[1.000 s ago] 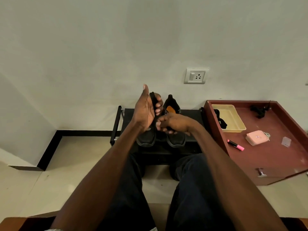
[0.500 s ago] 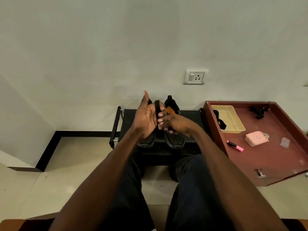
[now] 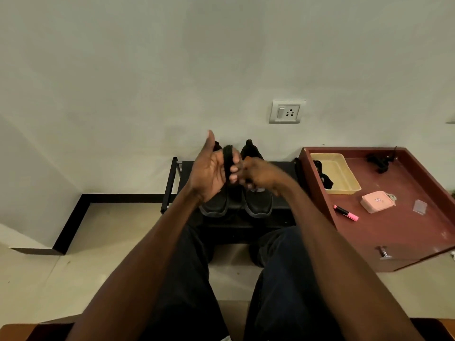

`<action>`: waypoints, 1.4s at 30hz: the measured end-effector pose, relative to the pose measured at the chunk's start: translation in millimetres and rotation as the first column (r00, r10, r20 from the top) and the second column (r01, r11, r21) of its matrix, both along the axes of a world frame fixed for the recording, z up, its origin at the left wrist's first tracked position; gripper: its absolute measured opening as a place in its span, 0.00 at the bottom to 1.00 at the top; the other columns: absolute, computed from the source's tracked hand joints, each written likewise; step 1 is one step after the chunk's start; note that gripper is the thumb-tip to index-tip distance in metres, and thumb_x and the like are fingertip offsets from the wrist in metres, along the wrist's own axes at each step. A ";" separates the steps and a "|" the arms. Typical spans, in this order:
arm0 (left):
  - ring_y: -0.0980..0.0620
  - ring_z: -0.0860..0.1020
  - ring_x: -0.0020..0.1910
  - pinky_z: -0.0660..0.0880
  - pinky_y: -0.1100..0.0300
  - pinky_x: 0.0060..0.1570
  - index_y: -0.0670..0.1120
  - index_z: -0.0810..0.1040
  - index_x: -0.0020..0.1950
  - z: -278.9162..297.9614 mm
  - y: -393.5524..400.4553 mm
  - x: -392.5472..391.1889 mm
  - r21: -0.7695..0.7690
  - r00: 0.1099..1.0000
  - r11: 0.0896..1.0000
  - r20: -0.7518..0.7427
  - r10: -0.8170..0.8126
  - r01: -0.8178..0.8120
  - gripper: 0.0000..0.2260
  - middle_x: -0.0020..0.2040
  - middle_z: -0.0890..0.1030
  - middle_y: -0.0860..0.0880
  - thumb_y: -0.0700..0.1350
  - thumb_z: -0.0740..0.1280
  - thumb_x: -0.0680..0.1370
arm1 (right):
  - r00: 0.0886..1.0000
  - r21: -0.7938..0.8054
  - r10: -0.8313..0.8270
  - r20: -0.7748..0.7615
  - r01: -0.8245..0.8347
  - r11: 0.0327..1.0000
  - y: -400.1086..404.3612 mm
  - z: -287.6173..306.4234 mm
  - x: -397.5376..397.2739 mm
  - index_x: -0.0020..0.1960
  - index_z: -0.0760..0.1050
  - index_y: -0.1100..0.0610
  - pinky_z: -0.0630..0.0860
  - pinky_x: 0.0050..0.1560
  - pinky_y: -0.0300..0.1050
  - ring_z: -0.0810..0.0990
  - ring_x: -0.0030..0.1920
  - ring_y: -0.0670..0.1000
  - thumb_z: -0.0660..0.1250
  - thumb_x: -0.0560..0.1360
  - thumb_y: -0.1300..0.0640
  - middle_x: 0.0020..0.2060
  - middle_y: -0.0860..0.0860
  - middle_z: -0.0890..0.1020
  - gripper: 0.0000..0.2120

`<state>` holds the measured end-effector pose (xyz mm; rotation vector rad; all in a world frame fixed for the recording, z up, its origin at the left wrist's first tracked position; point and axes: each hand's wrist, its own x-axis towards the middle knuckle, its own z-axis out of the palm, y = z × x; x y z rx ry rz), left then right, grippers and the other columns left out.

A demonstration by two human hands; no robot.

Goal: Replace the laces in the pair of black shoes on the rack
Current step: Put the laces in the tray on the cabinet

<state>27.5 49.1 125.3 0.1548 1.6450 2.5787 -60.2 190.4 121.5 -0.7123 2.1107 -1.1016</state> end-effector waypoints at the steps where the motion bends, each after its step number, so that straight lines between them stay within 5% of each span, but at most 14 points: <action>1: 0.48 0.65 0.33 0.65 0.56 0.36 0.42 0.72 0.41 1.0 -2.4 -1.4 0.049 0.999 0.998 -0.012 0.043 -0.043 0.35 0.34 0.68 0.47 0.70 0.40 0.79 | 0.995 0.069 0.089 0.044 -0.092 0.993 1.1 -8.8 9.6 0.45 0.81 0.55 0.64 0.29 0.37 0.68 0.27 0.43 0.64 0.81 0.57 0.32 0.49 0.76 0.09; 5: 0.50 0.70 0.33 0.67 0.56 0.37 0.41 0.73 0.45 -12.9 -5.8 -6.2 -0.110 0.986 0.985 0.082 0.145 -0.135 0.36 0.34 0.72 0.47 0.68 0.39 0.81 | 0.957 0.013 0.275 0.093 -0.277 0.961 9.3 2.5 23.4 0.44 0.81 0.57 0.60 0.28 0.37 0.66 0.27 0.44 0.64 0.82 0.56 0.30 0.48 0.74 0.11; 10: 0.50 0.69 0.34 0.65 0.55 0.37 0.40 0.75 0.44 -25.0 -2.4 0.7 -0.286 0.993 0.958 0.116 0.006 0.028 0.38 0.34 0.72 0.46 0.70 0.39 0.79 | 0.994 -0.390 -0.103 0.031 0.107 0.915 14.4 45.7 -13.6 0.44 0.79 0.57 0.60 0.28 0.36 0.66 0.27 0.44 0.63 0.83 0.57 0.30 0.48 0.73 0.11; 13: 0.47 0.69 0.34 0.68 0.54 0.38 0.39 0.75 0.42 -11.9 1.7 4.3 -0.150 0.995 0.984 0.056 -0.086 0.094 0.38 0.34 0.72 0.45 0.70 0.41 0.78 | 0.984 -0.232 -0.172 -0.056 0.154 0.960 8.0 16.6 -22.3 0.43 0.80 0.56 0.61 0.29 0.39 0.66 0.26 0.44 0.63 0.82 0.57 0.32 0.51 0.73 0.11; 18: 0.47 0.73 0.39 0.73 0.54 0.43 0.40 0.76 0.47 -4.4 -7.9 -4.7 0.028 0.996 0.996 -0.008 0.091 -0.090 0.34 0.39 0.74 0.44 0.68 0.46 0.79 | 0.978 0.112 0.198 0.062 -0.204 0.973 13.8 -30.9 20.0 0.47 0.83 0.58 0.65 0.29 0.35 0.68 0.27 0.43 0.64 0.82 0.56 0.32 0.49 0.73 0.11; 21: 0.49 0.75 0.38 0.72 0.56 0.43 0.41 0.77 0.48 -16.9 -13.0 -9.5 -0.180 0.984 0.972 0.058 0.167 -0.154 0.35 0.39 0.77 0.45 0.67 0.42 0.81 | 0.984 0.011 0.175 0.015 -0.175 0.984 18.5 -6.6 25.1 0.47 0.82 0.60 0.66 0.29 0.33 0.69 0.28 0.43 0.64 0.82 0.57 0.32 0.51 0.73 0.11; 23: 0.50 0.75 0.36 0.72 0.57 0.41 0.41 0.77 0.48 -22.3 -8.3 -7.5 -0.267 0.990 0.958 0.071 0.124 -0.101 0.35 0.38 0.77 0.46 0.65 0.40 0.83 | 0.984 -0.051 0.085 -0.155 -0.094 0.994 21.2 16.7 14.8 0.47 0.83 0.59 0.67 0.32 0.35 0.71 0.31 0.44 0.65 0.82 0.57 0.34 0.52 0.78 0.11; 25: 0.50 0.74 0.35 0.72 0.56 0.38 0.42 0.78 0.50 -19.6 -1.8 -5.9 -0.280 0.990 0.957 0.096 0.102 -0.072 0.31 0.37 0.76 0.47 0.64 0.45 0.82 | 0.950 -0.096 0.021 -0.313 -0.053 0.994 22.1 29.3 6.4 0.47 0.84 0.61 0.67 0.35 0.36 0.72 0.30 0.40 0.65 0.81 0.58 0.35 0.48 0.82 0.11; 28: 0.49 0.72 0.34 0.71 0.57 0.36 0.43 0.79 0.51 -13.4 -2.6 -5.7 -0.255 0.983 0.965 0.157 0.096 -0.054 0.21 0.35 0.74 0.46 0.59 0.56 0.82 | 0.928 -0.219 -0.106 -0.356 0.027 0.975 18.5 19.5 6.3 0.48 0.84 0.62 0.68 0.37 0.31 0.75 0.30 0.38 0.68 0.80 0.60 0.35 0.45 0.83 0.08; 32: 0.50 0.69 0.32 0.68 0.59 0.34 0.39 0.77 0.60 -18.7 -9.0 0.1 -0.147 0.984 0.988 0.180 -0.012 0.039 0.10 0.34 0.70 0.46 0.37 0.59 0.83 | 0.925 -0.412 -0.292 -0.244 0.174 0.895 19.8 -7.6 5.0 0.51 0.80 0.62 0.73 0.34 0.42 0.76 0.29 0.48 0.72 0.76 0.61 0.35 0.57 0.82 0.06; 35: 0.51 0.67 0.30 0.67 0.59 0.33 0.38 0.76 0.63 -21.1 -7.7 2.3 -0.190 0.980 0.980 0.197 -0.021 0.059 0.11 0.32 0.68 0.47 0.36 0.59 0.82 | 0.939 -0.466 -0.304 -0.158 0.201 0.862 19.9 -19.5 6.9 0.48 0.77 0.66 0.72 0.32 0.37 0.76 0.30 0.48 0.74 0.75 0.63 0.34 0.56 0.79 0.09; 38: 0.53 0.64 0.27 0.63 0.59 0.31 0.35 0.75 0.62 -23.7 -10.8 -0.9 -0.155 0.973 0.986 0.228 -0.021 0.058 0.11 0.31 0.66 0.49 0.37 0.59 0.82 | 0.948 -0.492 -0.304 -0.099 0.219 0.843 15.8 -27.0 9.0 0.49 0.79 0.62 0.74 0.44 0.39 0.76 0.40 0.47 0.76 0.72 0.64 0.42 0.55 0.80 0.08; 40: 0.55 0.63 0.25 0.61 0.60 0.29 0.37 0.77 0.54 -23.4 -13.1 -2.4 -0.125 0.970 0.990 0.239 -0.037 0.069 0.08 0.29 0.65 0.50 0.39 0.60 0.82 | 0.969 -0.506 -0.244 0.046 0.233 0.831 15.9 -30.7 6.1 0.59 0.78 0.59 0.76 0.53 0.41 0.78 0.48 0.47 0.75 0.72 0.65 0.51 0.53 0.80 0.16; 42: 0.55 0.64 0.24 0.62 0.61 0.29 0.39 0.77 0.51 -21.8 -13.6 -3.1 -0.053 0.967 0.989 0.225 -0.120 0.135 0.07 0.28 0.66 0.51 0.40 0.61 0.81 | 0.933 -0.604 0.011 0.358 0.223 0.765 18.3 -34.3 5.4 0.66 0.74 0.60 0.77 0.57 0.43 0.79 0.57 0.50 0.71 0.74 0.66 0.57 0.53 0.80 0.21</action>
